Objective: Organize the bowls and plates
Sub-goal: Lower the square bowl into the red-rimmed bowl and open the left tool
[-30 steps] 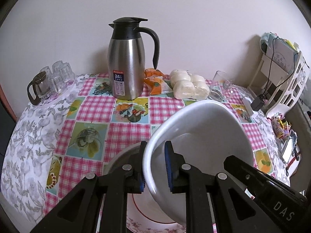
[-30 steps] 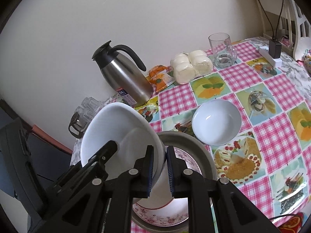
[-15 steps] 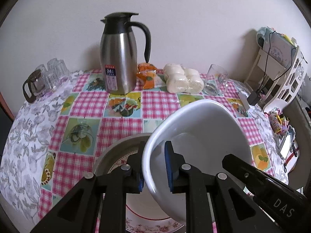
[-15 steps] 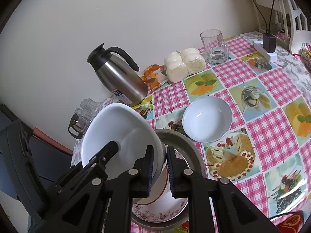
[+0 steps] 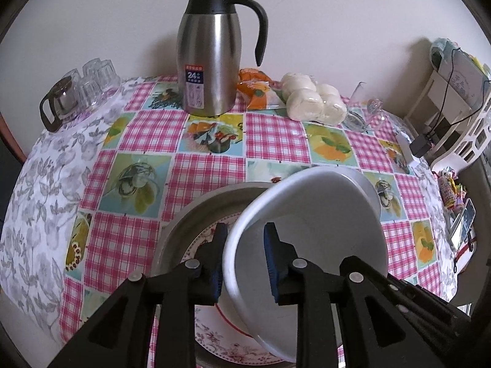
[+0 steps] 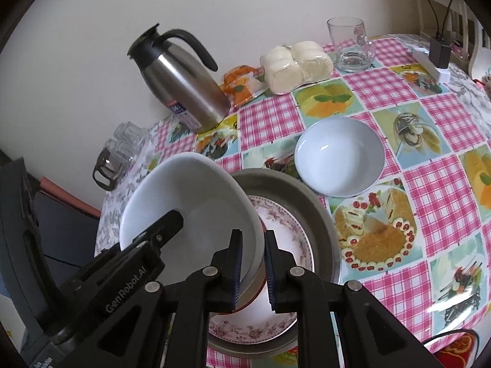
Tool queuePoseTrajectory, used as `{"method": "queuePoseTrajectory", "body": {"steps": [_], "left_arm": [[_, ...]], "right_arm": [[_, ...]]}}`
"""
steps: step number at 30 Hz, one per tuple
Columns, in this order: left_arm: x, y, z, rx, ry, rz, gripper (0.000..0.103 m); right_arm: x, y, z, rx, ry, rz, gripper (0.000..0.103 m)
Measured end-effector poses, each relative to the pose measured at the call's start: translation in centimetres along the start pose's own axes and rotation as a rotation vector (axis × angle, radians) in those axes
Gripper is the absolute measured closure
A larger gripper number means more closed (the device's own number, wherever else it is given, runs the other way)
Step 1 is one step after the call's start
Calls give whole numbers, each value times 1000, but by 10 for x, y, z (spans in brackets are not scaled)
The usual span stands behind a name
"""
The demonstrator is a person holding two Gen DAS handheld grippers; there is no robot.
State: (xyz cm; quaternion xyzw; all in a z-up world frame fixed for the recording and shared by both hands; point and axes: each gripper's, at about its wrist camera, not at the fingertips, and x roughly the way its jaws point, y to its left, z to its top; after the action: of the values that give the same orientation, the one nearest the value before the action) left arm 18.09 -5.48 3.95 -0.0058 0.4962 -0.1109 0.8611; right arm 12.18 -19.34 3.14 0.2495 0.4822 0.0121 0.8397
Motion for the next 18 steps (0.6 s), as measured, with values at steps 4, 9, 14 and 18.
{"method": "queuePoseTrajectory", "body": {"steps": [4, 9, 14, 18], "left_arm": [[4, 4, -1, -9, 18, -2, 78], [11, 6, -3, -11, 53, -2, 78], [13, 5, -3, -2, 68, 0, 78], [18, 5, -4, -11, 90, -4, 78]], "right_arm": [[7, 6, -3, -15, 23, -16, 82], [12, 7, -4, -17, 39, -33, 82], [15, 7, -4, -22, 54, -52, 82], [16, 6, -4, -27, 62, -63, 82]]}}
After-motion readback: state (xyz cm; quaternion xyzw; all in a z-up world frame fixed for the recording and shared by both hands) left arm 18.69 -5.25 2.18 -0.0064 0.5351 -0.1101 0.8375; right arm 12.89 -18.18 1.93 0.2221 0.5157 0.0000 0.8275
